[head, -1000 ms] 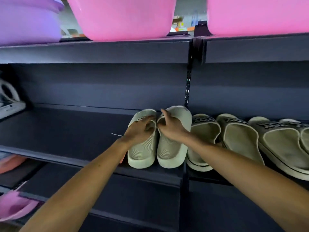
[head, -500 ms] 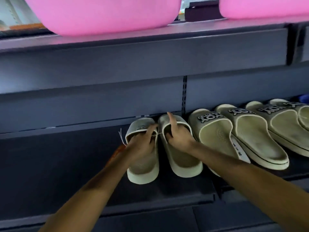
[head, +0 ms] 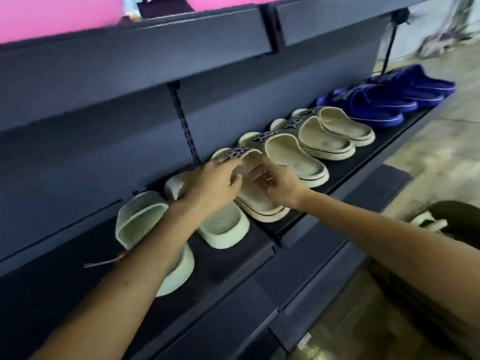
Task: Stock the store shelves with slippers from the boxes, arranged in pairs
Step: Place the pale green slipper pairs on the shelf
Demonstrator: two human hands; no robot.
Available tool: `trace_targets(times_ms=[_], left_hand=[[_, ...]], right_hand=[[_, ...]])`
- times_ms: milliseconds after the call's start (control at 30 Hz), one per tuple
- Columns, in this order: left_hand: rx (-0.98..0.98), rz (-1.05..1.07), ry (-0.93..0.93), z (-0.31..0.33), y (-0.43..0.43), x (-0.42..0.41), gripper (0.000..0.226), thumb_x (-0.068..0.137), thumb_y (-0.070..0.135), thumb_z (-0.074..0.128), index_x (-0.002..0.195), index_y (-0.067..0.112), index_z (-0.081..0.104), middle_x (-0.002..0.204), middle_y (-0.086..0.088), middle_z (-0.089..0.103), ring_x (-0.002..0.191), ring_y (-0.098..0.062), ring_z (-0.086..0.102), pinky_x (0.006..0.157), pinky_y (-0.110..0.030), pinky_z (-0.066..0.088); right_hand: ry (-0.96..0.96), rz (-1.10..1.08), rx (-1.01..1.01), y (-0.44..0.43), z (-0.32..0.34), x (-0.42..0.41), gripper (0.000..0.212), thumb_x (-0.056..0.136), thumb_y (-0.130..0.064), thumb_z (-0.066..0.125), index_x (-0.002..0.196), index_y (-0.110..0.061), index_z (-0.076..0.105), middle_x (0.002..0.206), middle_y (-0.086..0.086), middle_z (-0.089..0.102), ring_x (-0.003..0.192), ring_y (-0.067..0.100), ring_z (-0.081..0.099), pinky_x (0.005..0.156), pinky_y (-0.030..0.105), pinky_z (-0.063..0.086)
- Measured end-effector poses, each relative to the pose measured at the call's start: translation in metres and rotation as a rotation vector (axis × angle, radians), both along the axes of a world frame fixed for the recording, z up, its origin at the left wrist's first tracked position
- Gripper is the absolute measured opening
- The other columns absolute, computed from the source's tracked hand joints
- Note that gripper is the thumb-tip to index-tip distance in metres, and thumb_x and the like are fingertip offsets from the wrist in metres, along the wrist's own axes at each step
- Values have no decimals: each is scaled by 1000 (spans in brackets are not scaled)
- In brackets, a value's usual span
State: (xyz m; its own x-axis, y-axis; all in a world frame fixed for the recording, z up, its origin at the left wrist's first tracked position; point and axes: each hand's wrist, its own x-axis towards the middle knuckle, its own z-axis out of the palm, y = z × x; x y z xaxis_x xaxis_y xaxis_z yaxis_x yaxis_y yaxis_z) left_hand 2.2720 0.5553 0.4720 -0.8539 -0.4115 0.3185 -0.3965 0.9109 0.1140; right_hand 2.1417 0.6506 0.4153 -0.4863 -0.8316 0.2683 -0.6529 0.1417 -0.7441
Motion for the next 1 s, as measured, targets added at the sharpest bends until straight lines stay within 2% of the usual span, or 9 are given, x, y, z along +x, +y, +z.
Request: trace_targets(times_ms=[67,167,233,300,400,567,700,767,1000], left_hand=[[96,-185,19,-15,21,-33,33,88,21,54,121,21,59,115,-4,64,106,-26,58,86,-32,44],[372,-327,-26,-38,61,-80,32,88,14,55,119,20,60,114,5,62,103,-16,60,85,-21,42],[494,-377,-80,-56,91,-108,33,89,12,54,122,17,58,120,1,60,105,-17,60,84,-20,42],[476,-406,-156,-71,125,-136,35,91,17,54,126,18,55,123,-1,58,98,-16,58,80,-20,41],[483,-459,-215,-87,191,-184,34,93,23,52,127,23,52,131,4,52,110,-16,54,86,-24,41],[677,-573,-331,-111,331,-272,31,96,22,47,127,22,52,131,1,53,116,-18,52,81,-25,41],[719,-665,-355,-132,417,-326,31,95,15,47,126,11,54,127,-8,57,110,-19,55,71,-16,36],[713,-666,-383,-143,440,-350,33,95,15,47,128,14,53,130,-5,54,113,-20,54,73,-13,34],[788,-537,-448,-185,447,-433,31,95,12,46,125,11,55,130,-1,55,118,-18,51,82,-15,34]], right_hand=[[-6,-83,36,35,-2,-20,53,88,-1,50,138,-11,36,114,10,63,97,20,59,77,14,43],[40,-164,169,95,-10,-53,53,88,-1,46,138,-11,35,121,10,60,100,22,58,79,18,39],[37,-214,281,139,-20,-76,53,89,-2,43,140,-14,35,123,9,58,109,25,56,83,24,40],[37,-272,374,185,-32,-98,52,90,-4,43,140,-13,35,131,8,54,120,26,51,92,29,40],[52,-322,496,264,-49,-129,49,93,-8,43,141,-12,34,139,7,48,125,24,48,97,24,35],[-34,-452,566,394,-69,-181,44,92,-8,40,136,-14,42,127,10,57,110,28,57,78,28,42],[-67,-558,516,480,-81,-216,41,91,-10,47,131,-12,48,120,10,61,101,22,58,80,28,42],[-125,-606,523,512,-89,-234,44,90,-8,47,134,-12,46,121,10,59,96,19,55,82,23,38],[-294,-706,548,548,-140,-312,41,91,-9,46,132,-12,47,131,11,56,116,26,53,100,31,40]])
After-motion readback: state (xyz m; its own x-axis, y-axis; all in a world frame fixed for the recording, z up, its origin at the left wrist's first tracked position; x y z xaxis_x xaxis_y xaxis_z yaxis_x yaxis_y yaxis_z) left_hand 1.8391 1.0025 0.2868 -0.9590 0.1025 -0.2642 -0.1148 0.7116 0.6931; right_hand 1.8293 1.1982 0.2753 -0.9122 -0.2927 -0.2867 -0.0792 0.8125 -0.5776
